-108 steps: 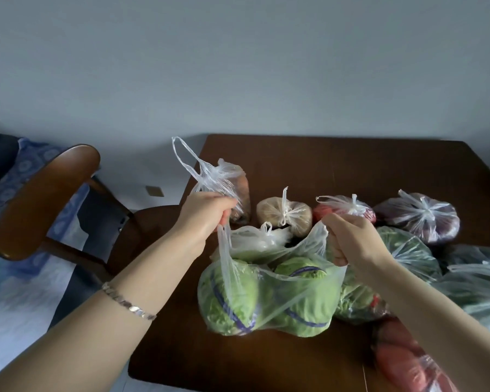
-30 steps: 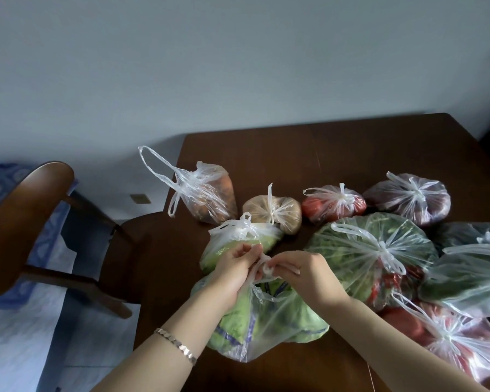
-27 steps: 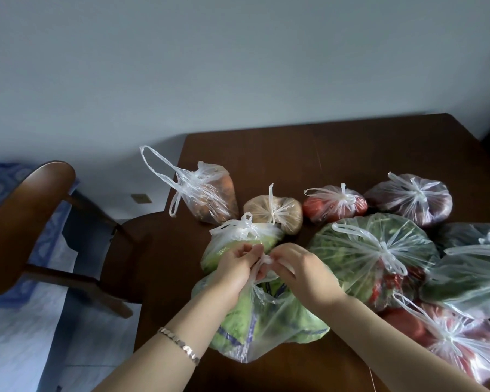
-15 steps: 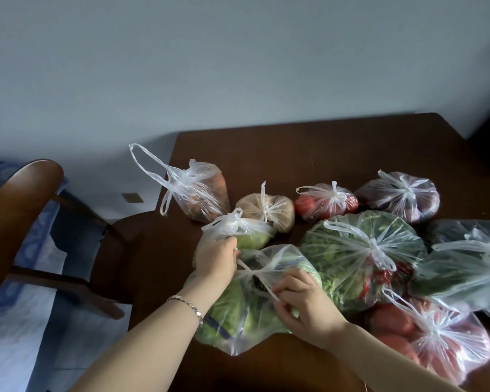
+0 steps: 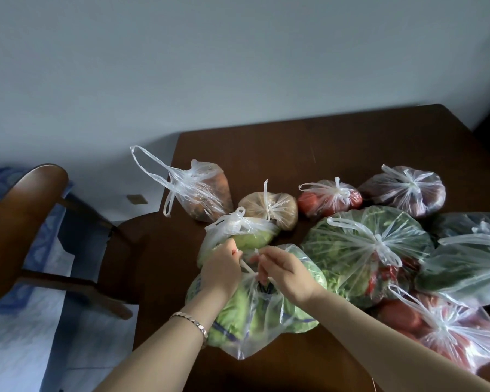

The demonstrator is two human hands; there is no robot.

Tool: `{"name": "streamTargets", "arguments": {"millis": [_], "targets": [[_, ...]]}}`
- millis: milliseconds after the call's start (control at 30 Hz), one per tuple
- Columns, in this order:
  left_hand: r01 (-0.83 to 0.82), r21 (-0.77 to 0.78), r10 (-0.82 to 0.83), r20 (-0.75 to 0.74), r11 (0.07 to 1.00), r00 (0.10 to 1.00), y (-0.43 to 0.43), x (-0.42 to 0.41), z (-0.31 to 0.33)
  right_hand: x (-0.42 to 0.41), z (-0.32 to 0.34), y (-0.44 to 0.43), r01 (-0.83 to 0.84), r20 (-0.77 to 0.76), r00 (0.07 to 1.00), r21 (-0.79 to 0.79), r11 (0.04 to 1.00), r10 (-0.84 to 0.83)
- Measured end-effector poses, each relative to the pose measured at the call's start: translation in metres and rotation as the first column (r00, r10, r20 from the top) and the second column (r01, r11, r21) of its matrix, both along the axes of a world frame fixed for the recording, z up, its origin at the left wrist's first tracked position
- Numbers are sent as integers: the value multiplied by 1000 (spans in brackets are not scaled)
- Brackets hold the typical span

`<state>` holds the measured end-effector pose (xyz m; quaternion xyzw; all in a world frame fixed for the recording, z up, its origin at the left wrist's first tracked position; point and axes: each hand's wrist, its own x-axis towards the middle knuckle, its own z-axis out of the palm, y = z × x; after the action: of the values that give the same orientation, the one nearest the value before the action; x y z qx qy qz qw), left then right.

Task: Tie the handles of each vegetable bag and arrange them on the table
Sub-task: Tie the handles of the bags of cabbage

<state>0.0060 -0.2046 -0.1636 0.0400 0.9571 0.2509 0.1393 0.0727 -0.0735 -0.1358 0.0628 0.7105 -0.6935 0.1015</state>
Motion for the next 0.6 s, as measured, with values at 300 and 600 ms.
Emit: {"name": "streamTargets", "arguments": {"millis": [300, 600], "targets": [[-51, 261, 62, -34, 964, 997, -11, 7, 1, -12, -15, -4, 30, 17, 999, 316, 948, -37], [264, 471, -258, -79, 842, 963, -3, 4, 48, -24, -2, 4, -55, 180, 984, 219, 974, 16]]}}
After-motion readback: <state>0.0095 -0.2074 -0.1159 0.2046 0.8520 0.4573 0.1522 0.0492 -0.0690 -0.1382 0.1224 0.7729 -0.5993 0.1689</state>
